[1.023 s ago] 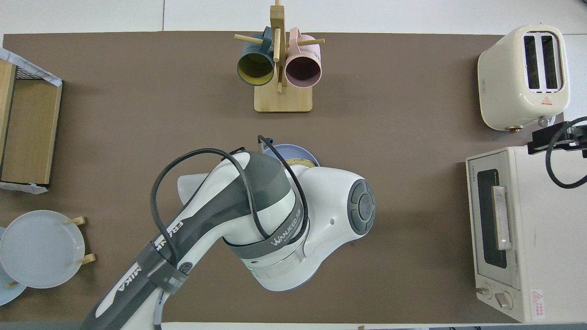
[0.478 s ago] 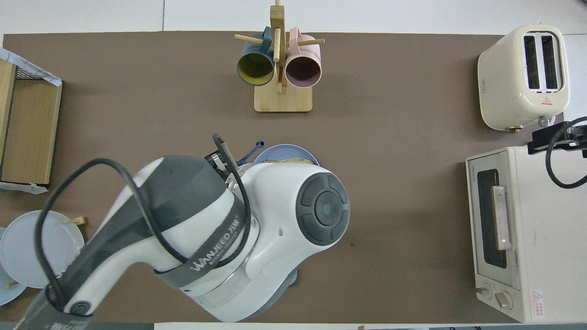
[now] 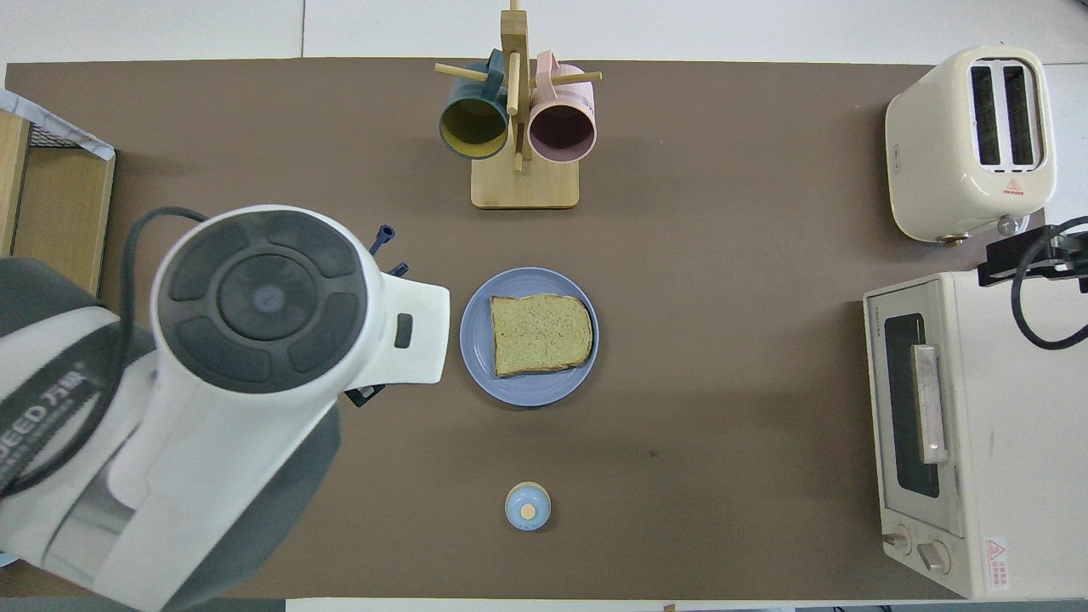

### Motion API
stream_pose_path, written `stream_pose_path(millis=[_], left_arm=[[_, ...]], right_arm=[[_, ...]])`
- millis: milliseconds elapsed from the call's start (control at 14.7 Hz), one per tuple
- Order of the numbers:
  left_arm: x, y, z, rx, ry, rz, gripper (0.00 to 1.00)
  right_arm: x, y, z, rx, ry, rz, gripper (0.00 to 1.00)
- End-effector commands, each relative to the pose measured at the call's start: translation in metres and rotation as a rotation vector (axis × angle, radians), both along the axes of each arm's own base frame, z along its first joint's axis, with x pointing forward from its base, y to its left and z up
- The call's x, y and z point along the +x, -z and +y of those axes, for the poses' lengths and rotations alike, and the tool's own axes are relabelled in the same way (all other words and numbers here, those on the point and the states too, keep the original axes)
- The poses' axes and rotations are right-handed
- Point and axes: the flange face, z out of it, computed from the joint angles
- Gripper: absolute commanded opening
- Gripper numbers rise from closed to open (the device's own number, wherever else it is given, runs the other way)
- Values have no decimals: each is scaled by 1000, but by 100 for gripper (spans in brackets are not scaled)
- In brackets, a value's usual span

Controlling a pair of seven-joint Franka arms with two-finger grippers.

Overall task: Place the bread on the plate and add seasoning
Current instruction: 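Withdraw the bottle from the plate with the left gripper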

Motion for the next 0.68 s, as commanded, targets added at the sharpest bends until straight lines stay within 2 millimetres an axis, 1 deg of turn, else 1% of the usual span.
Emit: stream_pose_path(millis=[0, 341, 614], left_arm=[[8, -9, 24, -84, -48, -5, 0], [36, -14, 71, -207, -168, -10, 0], [51, -15, 98, -283, -238, -16, 0]], right_arm=[[-6, -1, -3, -6, -15, 8, 100], [-6, -1, -3, -6, -15, 8, 100], [-6, -1, -3, -6, -15, 8, 100]])
